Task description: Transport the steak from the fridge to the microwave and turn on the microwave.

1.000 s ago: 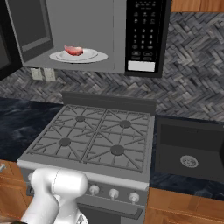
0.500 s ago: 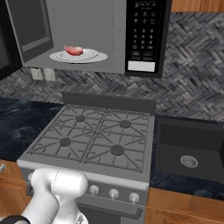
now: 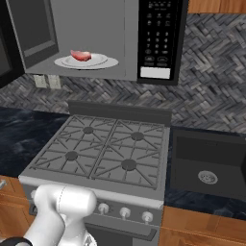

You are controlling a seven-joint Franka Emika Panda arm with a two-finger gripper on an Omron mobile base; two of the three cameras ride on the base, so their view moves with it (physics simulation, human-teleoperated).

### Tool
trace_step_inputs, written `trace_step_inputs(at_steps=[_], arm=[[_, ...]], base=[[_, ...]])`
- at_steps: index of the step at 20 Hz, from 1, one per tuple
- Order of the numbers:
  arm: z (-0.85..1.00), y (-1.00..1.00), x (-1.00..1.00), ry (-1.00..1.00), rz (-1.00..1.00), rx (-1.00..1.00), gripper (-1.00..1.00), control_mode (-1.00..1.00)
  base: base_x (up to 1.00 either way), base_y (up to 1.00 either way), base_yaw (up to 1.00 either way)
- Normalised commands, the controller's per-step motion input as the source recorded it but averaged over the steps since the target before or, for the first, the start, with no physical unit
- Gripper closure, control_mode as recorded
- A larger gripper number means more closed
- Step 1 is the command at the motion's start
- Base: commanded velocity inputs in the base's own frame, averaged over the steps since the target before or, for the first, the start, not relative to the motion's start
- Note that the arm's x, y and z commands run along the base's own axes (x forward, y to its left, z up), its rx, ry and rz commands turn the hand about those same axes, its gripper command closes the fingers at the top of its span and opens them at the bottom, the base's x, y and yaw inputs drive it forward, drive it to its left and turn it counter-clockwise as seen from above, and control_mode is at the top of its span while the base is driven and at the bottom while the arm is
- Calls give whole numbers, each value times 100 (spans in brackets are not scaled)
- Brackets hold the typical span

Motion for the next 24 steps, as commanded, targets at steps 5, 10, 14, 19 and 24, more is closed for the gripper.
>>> trace_step_inputs(at_steps=[5, 10, 14, 19, 24], arm=[[-18, 0, -5, 0, 5, 0, -100, -100], [-15, 0, -6, 0, 6, -3, -100, -100], [-16, 0, -1, 0, 5, -5, -100, -100], [-15, 0, 0, 0, 5, -4, -100, -100], [-15, 0, 0, 0, 5, -4, -100, -100]], base=[[0, 0, 0], [0, 0, 0], [0, 0, 0], [0, 0, 0], [0, 0, 0]])
